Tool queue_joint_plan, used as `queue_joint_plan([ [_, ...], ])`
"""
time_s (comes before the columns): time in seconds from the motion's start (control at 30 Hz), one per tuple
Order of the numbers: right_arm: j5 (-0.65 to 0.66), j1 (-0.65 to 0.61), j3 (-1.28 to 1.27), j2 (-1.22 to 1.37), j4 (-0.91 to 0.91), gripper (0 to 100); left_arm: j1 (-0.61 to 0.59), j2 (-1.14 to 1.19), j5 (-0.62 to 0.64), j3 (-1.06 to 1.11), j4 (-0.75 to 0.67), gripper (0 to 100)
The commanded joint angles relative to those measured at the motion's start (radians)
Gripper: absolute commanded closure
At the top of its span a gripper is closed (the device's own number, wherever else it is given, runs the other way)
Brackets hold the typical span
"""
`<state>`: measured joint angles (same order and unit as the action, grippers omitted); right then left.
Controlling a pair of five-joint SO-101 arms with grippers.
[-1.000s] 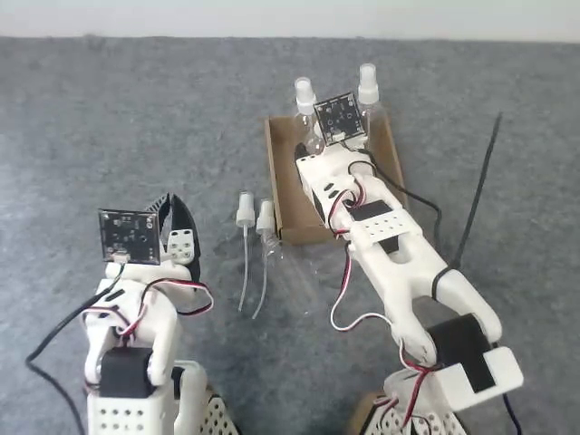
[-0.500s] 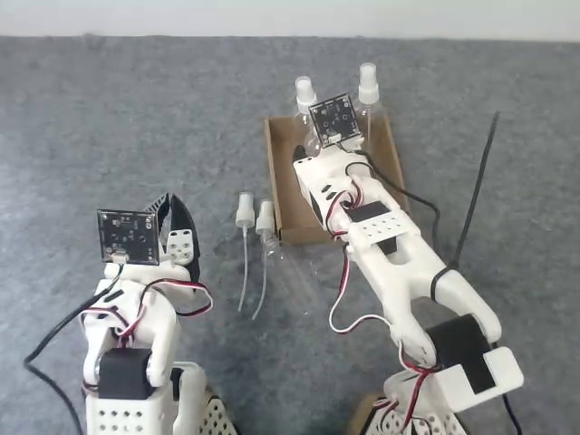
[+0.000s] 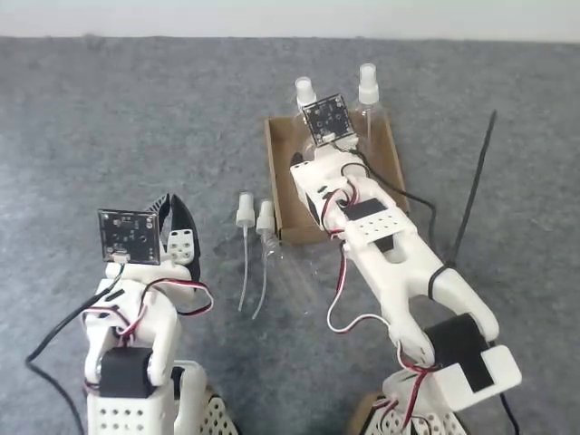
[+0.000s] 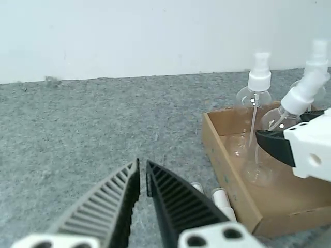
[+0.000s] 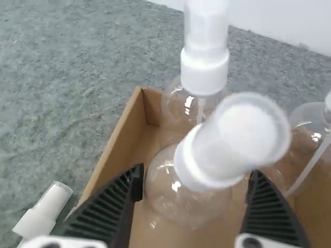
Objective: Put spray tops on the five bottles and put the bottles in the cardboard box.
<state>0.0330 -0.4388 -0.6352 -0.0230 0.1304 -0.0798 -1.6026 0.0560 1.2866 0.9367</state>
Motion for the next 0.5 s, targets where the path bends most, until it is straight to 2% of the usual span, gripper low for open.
queue_joint_plan([
  [0.0,0.018,-0.010,0.066,-0.015,0.007,73.4,-0.002,-0.012,-0.003,-0.007,-0.023,99],
  [0.47,0.017,-0.010,0.167,-0.015,0.085,73.4,-0.002,-0.012,-0.003,-0.007,-0.021,99],
])
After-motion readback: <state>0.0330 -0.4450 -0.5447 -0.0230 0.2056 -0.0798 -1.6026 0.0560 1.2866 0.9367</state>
